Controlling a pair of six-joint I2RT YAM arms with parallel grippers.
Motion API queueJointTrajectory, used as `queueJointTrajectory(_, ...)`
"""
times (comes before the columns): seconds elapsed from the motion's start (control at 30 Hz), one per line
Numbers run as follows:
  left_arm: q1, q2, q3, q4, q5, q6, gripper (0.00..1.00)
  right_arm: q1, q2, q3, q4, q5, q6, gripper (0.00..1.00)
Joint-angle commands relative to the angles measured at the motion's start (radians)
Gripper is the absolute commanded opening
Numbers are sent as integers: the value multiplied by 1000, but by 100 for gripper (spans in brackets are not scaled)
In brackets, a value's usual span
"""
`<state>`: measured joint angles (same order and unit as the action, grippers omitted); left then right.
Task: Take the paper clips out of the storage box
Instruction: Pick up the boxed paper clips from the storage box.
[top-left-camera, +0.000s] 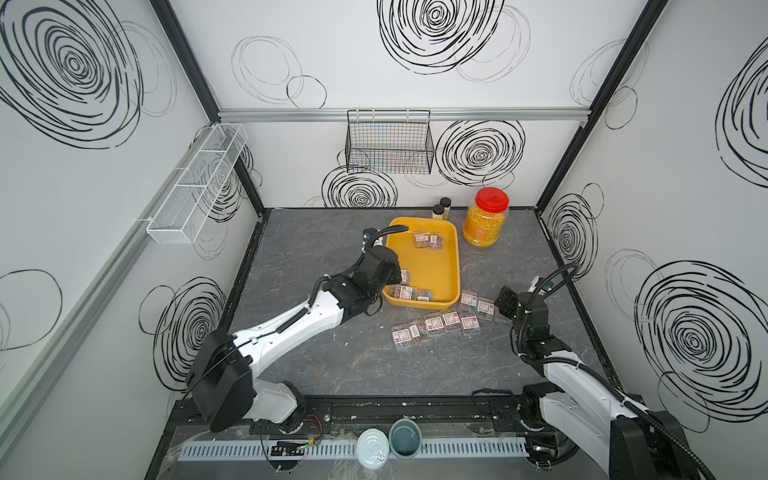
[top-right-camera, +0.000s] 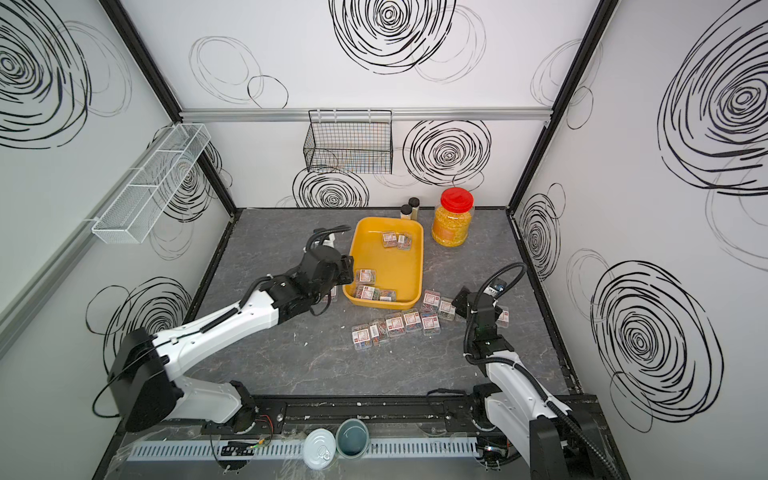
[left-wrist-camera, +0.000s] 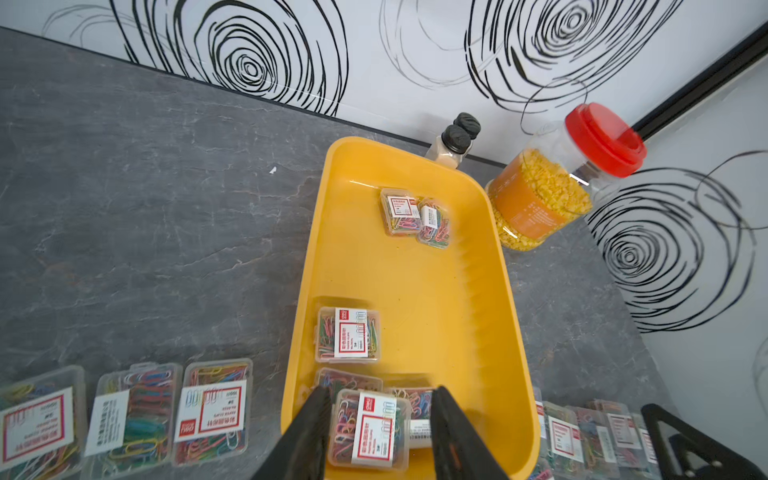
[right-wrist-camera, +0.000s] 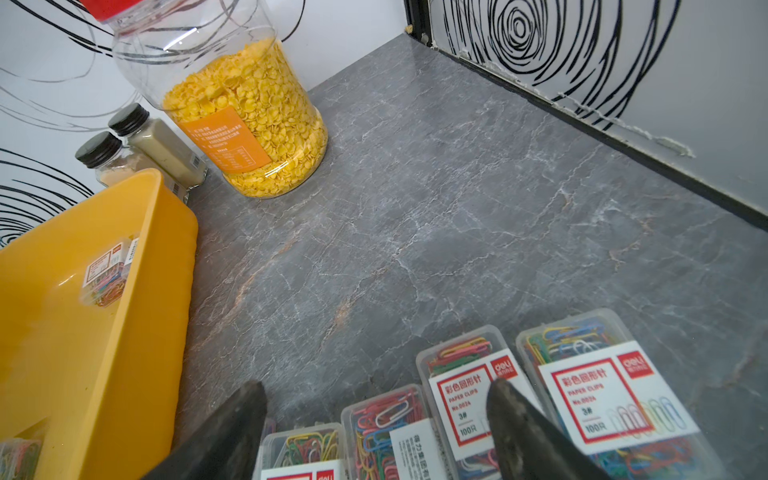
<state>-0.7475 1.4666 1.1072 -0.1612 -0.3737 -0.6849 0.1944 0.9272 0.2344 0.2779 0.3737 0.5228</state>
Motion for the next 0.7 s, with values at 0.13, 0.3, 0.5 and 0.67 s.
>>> queueJointTrajectory(0.13, -64, 309, 274, -199, -85, -10, 57, 8, 1, 24, 27, -4, -13, 86)
queueJointTrajectory(0.3, -64, 416, 333, -229, -96, -28, 63, 13, -5, 20, 28, -1, -15, 86)
queueJointTrajectory(0.5, -24, 480, 339, -226, -77, -14, 75, 20, 0, 23, 28, 6, -20, 86)
queueJointTrajectory(0.67, 3, 528, 343, -200, -47, 21, 82, 25, 6, 26, 29, 12, -20, 86)
